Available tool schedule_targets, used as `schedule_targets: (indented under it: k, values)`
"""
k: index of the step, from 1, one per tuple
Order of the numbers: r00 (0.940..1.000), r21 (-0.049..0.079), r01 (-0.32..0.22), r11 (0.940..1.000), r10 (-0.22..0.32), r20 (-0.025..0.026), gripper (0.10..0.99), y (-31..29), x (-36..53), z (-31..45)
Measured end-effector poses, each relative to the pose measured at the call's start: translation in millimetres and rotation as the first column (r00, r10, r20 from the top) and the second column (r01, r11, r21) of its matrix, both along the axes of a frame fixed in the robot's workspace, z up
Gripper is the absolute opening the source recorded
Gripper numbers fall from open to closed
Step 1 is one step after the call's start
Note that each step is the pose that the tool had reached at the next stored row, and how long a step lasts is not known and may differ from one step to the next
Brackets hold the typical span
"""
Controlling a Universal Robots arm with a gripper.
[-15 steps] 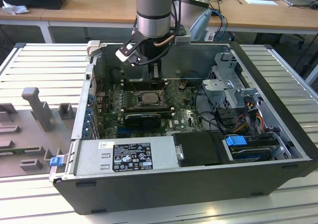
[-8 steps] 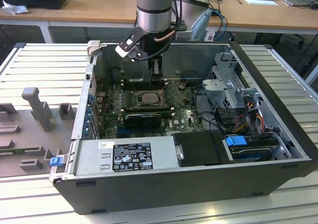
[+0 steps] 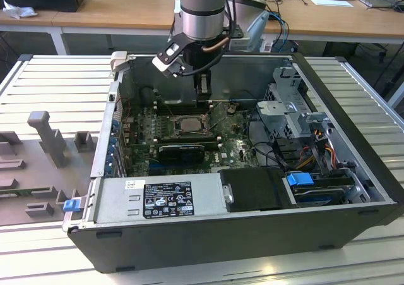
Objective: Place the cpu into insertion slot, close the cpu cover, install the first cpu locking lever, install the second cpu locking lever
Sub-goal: 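Close the cpu cover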
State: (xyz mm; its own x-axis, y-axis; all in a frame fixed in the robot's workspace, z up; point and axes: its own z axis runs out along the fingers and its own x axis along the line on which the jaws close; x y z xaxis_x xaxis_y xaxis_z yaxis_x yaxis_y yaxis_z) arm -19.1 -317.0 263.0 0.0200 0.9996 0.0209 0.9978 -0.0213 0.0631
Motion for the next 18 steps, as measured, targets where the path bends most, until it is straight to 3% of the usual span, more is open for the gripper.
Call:
schedule_targets:
  k: [6, 18]
  values:
    - [1.0000, 0.000, 0.000, 1.0000, 0.000, -0.0016, 0.106, 0.0, 11.4, 0.9]
    - [1.0000, 0.000, 0.000, 1.0000, 0.000, -0.0038, 0.106, 0.0, 26.1, 2.1]
